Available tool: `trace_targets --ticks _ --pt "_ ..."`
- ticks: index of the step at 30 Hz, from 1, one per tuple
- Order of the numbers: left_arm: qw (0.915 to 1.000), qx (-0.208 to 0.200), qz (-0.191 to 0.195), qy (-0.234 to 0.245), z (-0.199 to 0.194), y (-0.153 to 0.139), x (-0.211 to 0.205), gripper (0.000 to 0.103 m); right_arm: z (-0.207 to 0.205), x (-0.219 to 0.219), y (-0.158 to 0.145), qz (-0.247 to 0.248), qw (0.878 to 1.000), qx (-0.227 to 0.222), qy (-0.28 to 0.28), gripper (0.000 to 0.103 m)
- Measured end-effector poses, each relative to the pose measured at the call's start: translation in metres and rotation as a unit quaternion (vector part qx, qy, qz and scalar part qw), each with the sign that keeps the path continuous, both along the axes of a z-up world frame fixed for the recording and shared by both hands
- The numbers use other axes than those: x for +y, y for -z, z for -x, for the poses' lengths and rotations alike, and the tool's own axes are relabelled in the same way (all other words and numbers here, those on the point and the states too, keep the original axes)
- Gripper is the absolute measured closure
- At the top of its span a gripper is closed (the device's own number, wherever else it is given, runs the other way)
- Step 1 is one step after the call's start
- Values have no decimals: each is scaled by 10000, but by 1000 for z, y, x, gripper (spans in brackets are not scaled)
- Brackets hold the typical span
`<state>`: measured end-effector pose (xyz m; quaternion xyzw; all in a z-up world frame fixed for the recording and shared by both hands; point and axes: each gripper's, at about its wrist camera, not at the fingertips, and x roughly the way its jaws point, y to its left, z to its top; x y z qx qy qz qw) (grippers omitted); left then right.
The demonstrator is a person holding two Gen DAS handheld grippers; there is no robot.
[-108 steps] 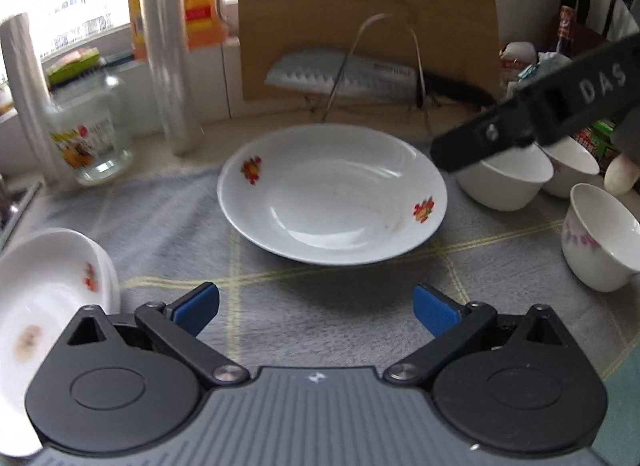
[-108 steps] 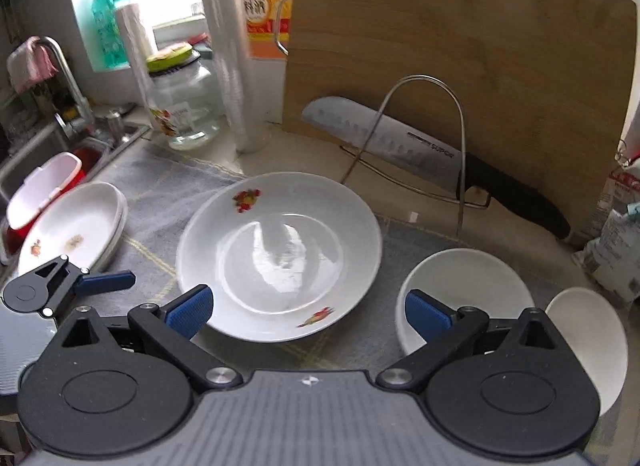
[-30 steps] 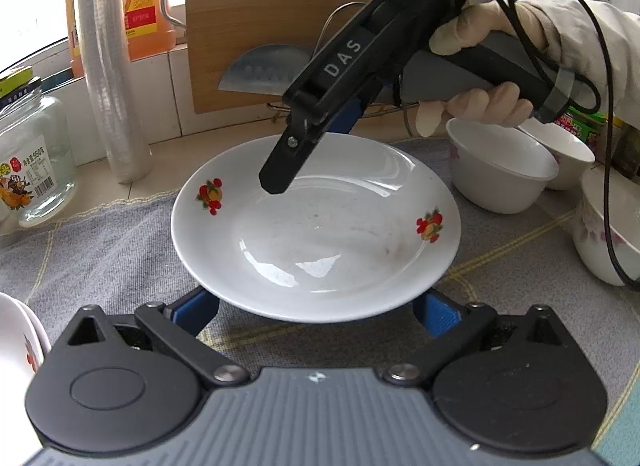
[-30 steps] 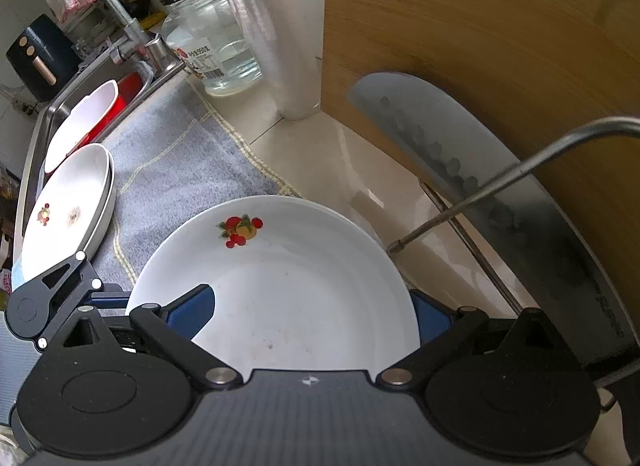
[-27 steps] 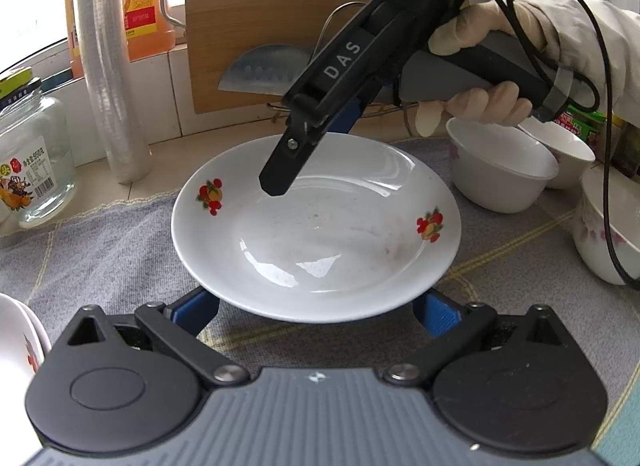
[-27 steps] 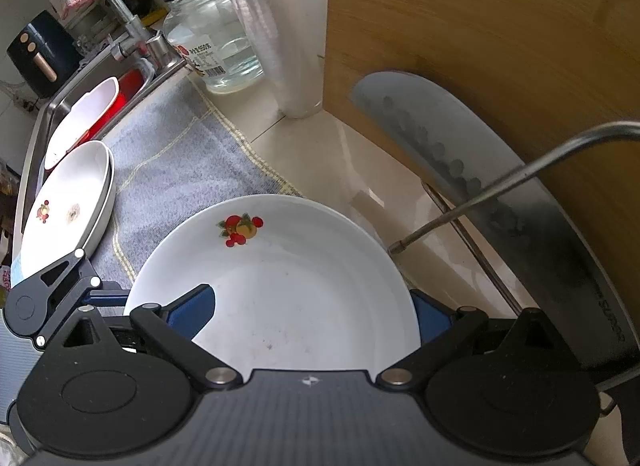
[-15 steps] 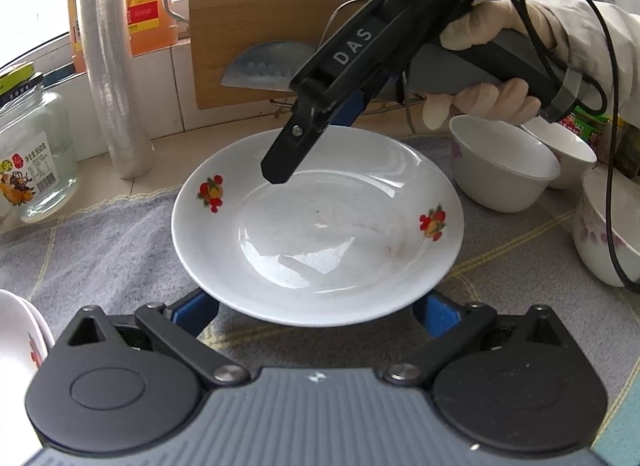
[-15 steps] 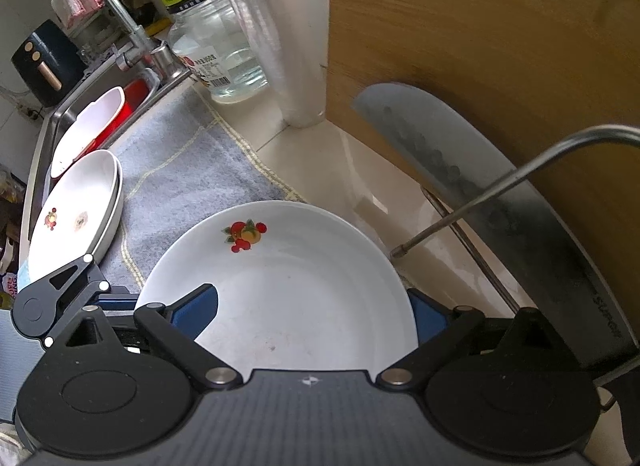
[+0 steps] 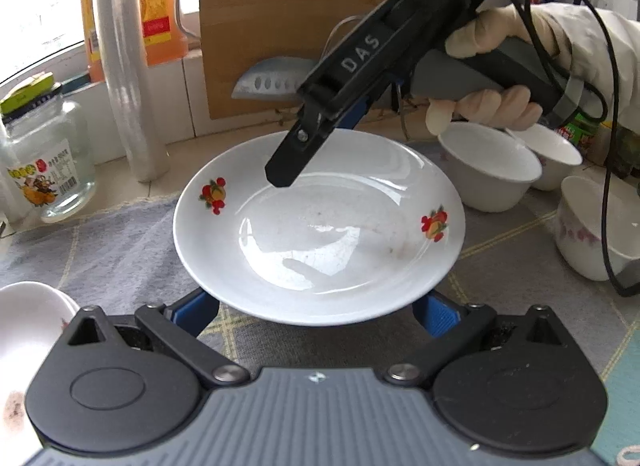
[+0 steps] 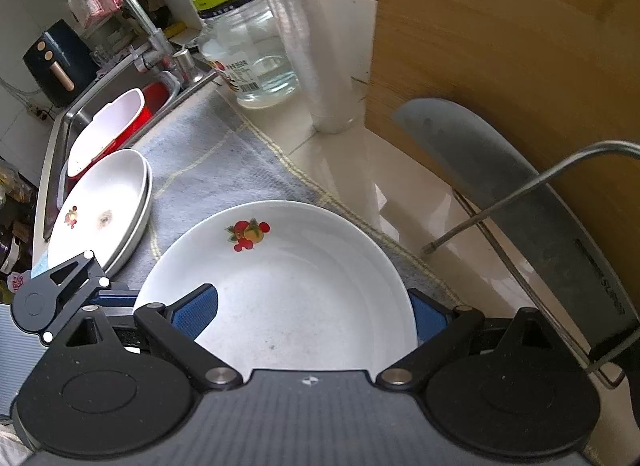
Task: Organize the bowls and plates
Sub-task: 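Lift the plate with the right tool and swing it toward the sink, then carry the held plate with the right tool over the plate stack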
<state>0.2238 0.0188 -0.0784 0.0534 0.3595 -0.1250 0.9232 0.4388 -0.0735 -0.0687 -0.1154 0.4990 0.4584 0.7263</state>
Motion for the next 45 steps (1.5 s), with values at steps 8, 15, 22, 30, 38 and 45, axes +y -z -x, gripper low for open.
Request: trace_targets --ticks 8,15,22,30,38,45 --pt "10000 2 10 -45 11 -12 9 1 19 5 -13 -54 10000 -59 -48 2" --pt "9999 -11 25 -138 25 -14 16 1 37 14 -25 -126 9997 -145 -122 2" --pt "9997 -74 19 -249 50 -22 25 1 54 30 -32 -123 9994 -228 -229 2" --pt "9989 -150 11 -451 69 -31 46 1 72 58 -44 -175 9983 -344 -435 2" --pt "9968 -209 7 -765 89 -38 72 1 87 97 -53 -236 9963 -396 -720 2" --pt "9944 -221 -6 -1036 101 -40 99 1 94 135 -52 -259 9941 -387 -975 2"
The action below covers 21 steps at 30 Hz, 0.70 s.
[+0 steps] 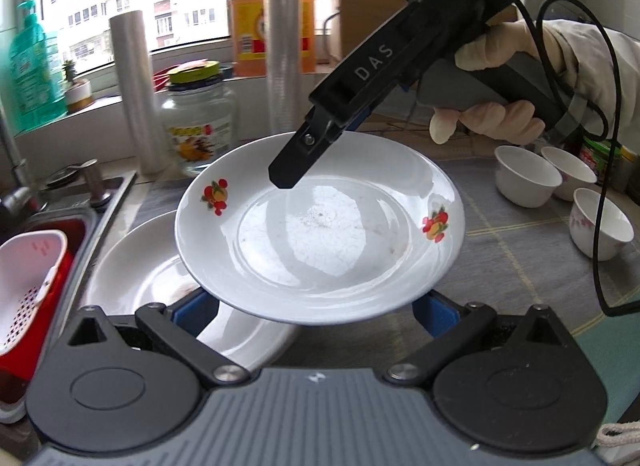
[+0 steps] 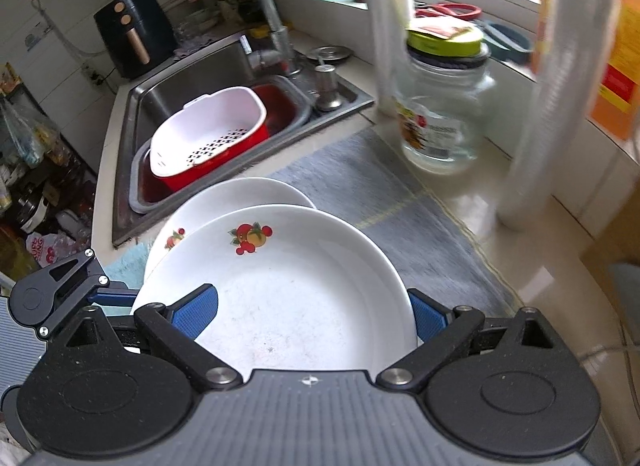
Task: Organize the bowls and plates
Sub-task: 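Carry the held plate with the right tool over the plate stack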
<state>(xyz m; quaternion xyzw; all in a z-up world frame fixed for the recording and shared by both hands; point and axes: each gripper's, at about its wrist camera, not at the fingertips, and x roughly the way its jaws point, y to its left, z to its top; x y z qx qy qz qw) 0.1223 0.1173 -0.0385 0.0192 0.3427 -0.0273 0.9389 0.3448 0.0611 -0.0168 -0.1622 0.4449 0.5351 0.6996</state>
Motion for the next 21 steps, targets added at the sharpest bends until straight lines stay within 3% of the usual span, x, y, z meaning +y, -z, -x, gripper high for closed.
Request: trace_targets --ticks 21 --pt "9996 134 72 -237 5 12 47 1 0 60 19 109 9996 190 -192 2"
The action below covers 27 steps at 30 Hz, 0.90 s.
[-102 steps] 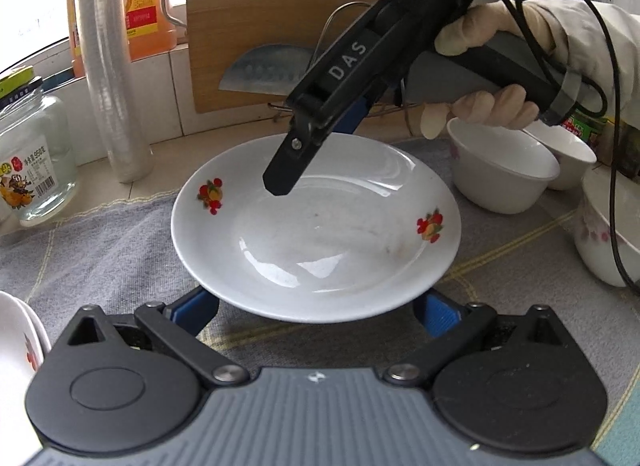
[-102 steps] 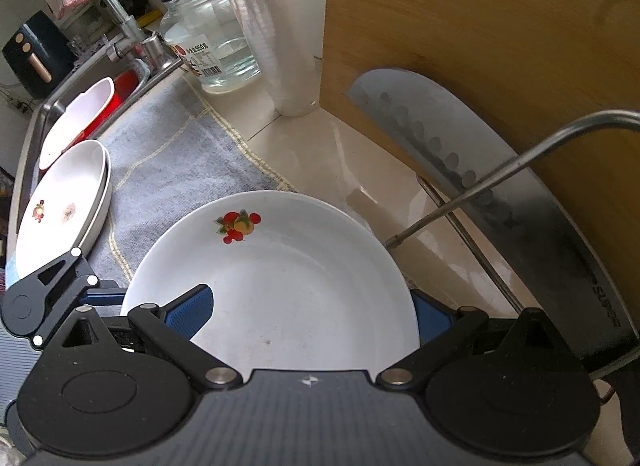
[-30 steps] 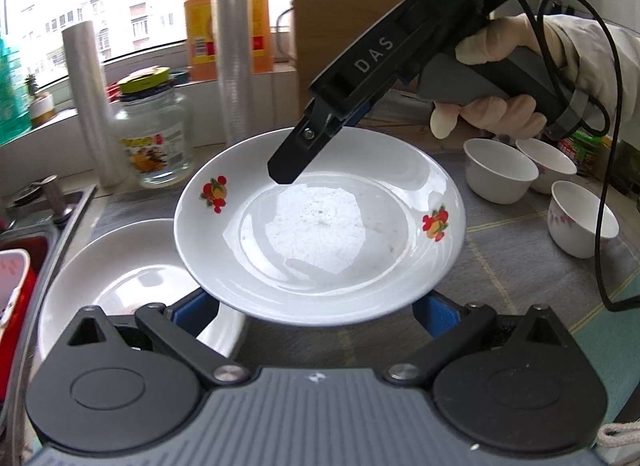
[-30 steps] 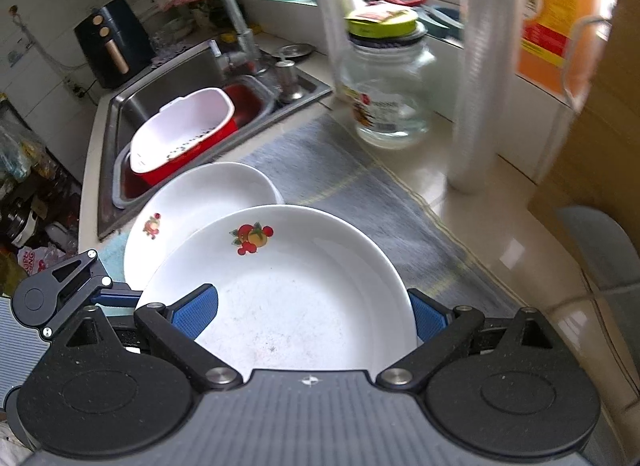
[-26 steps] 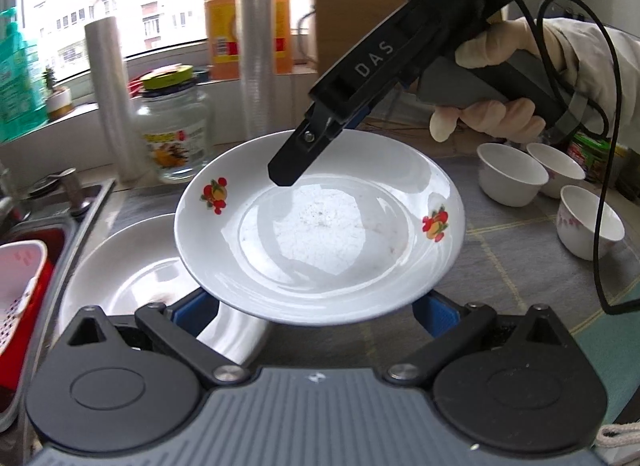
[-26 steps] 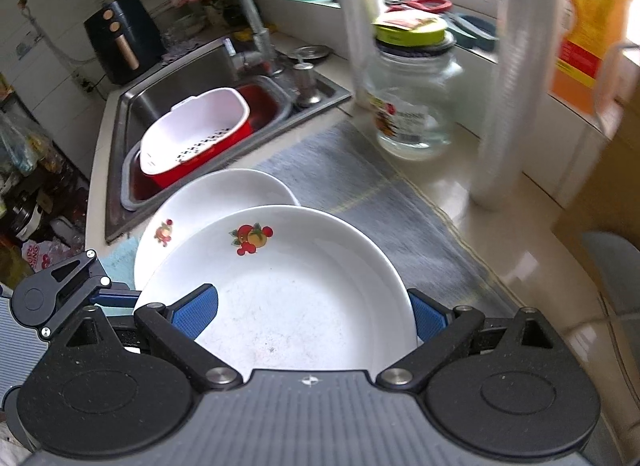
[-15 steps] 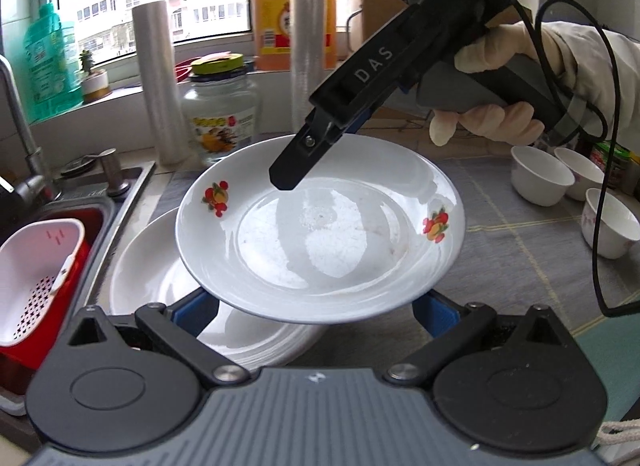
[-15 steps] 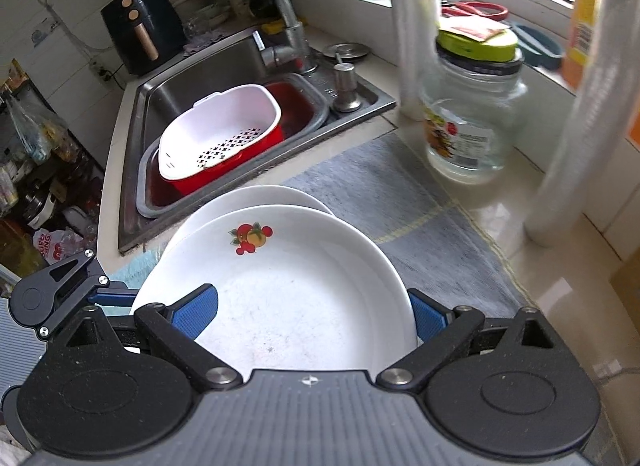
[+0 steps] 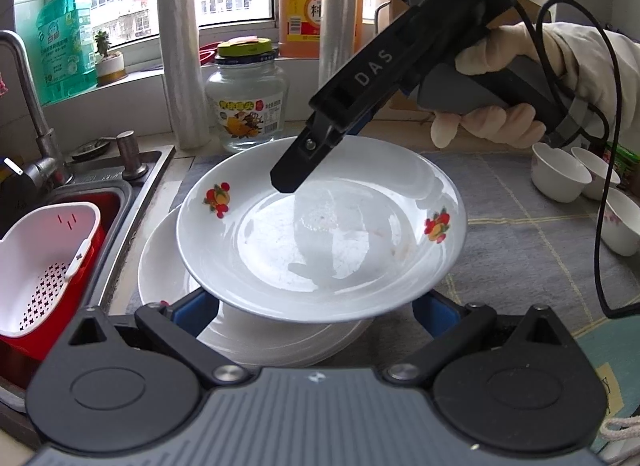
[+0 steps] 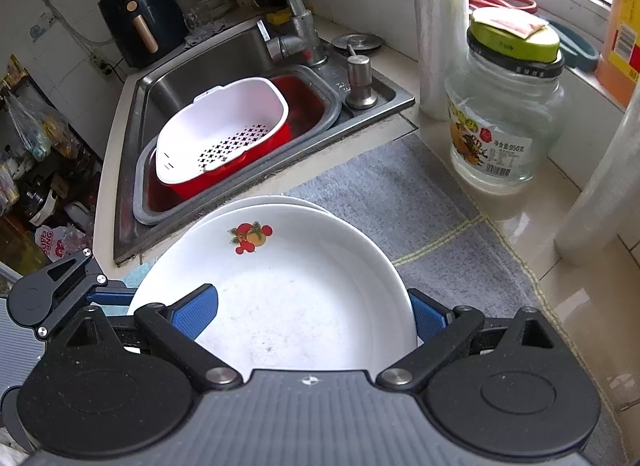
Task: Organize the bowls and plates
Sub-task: 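Carry the held plate with the right tool over the plate stack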
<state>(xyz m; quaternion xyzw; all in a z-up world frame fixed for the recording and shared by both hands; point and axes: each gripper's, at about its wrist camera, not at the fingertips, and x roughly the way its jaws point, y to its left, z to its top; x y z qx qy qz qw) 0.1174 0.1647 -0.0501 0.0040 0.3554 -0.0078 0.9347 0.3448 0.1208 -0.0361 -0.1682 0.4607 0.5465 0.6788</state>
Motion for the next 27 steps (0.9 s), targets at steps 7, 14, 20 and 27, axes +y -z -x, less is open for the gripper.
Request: trace_targets --ticks 7,14,20,27 --pt "9999 81 38 -78 0 2 5 1 2 7 8 88 9999 60 -62 2" --pt "9998 131 83 -129 -1 5 6 1 2 11 10 136 9999 46 -90 2" --pt "9996 192 134 -154 -4 7 7 1 3 13 11 147 9998 37 -98 2" --pt "9992 304 207 -159 -8 8 11 1 4 16 13 200 9997 8 -116 2"
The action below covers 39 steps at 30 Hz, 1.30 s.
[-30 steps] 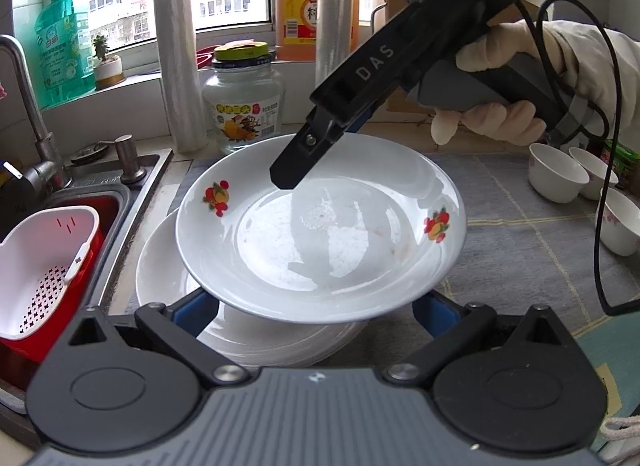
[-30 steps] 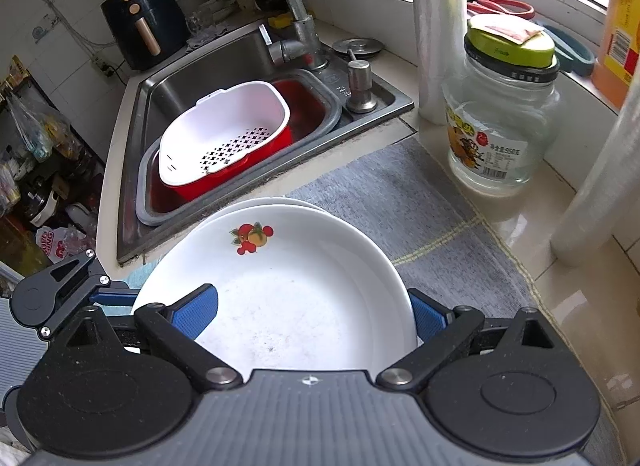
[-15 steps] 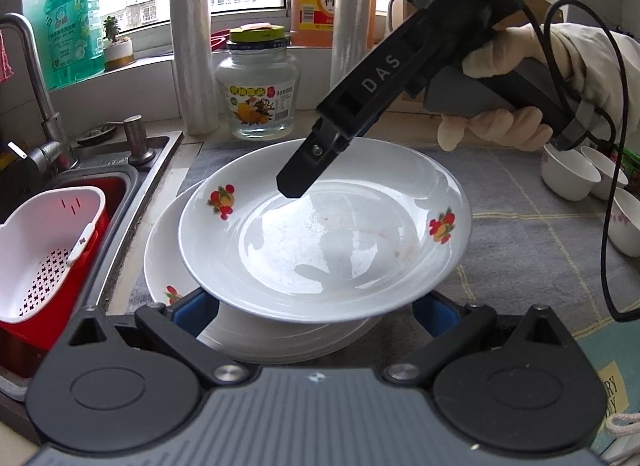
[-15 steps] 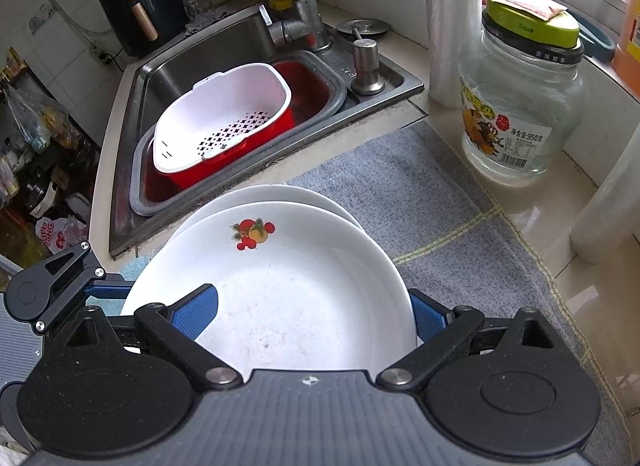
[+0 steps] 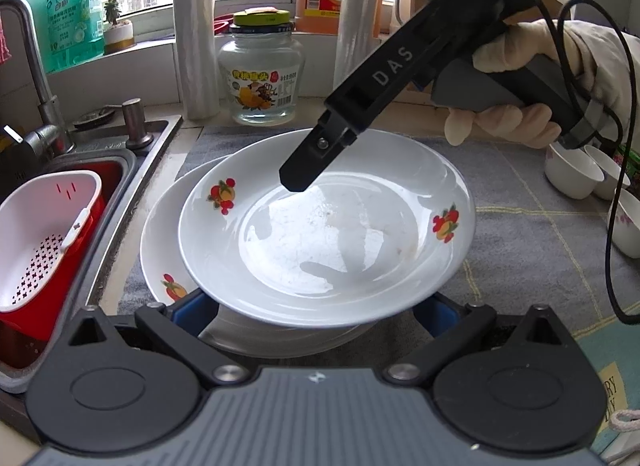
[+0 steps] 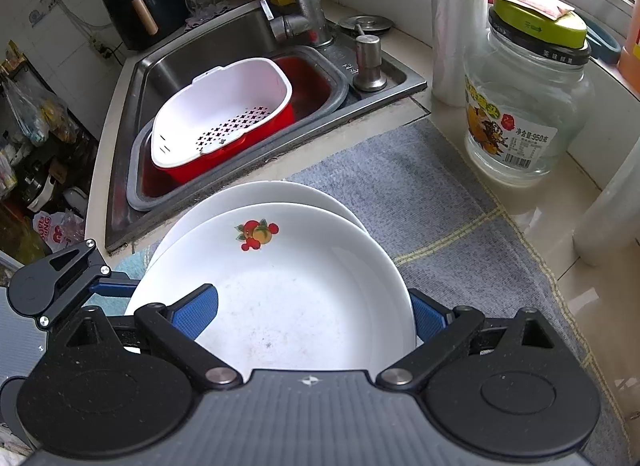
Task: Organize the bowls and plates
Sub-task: 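Carry the held plate with the right tool over the plate stack, then lower the plate onto the stack and open the right tool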
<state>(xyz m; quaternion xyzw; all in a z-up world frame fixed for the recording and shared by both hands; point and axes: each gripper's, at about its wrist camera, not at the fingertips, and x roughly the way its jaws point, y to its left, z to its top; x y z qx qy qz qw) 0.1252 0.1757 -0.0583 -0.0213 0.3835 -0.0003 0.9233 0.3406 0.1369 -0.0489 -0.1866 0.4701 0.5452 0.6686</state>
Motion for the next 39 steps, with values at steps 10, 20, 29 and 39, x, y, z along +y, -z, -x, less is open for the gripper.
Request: trace_targets --ticks 10,20,29,39 --pt "9996 248 83 97 -8 1 7 1 4 3 2 92 9999 -83 42 2" --pt "9968 732 107 291 -19 -5 13 2 8 5 2 181 9996 -185 109 2" --pt "9930 1068 100 486 -24 -8 17 2 10 5 2 228 9993 -241 147 2" --pt "9927 1124 -15 446 -25 -11 17 2 16 7 6 300 9983 -466 194 1"
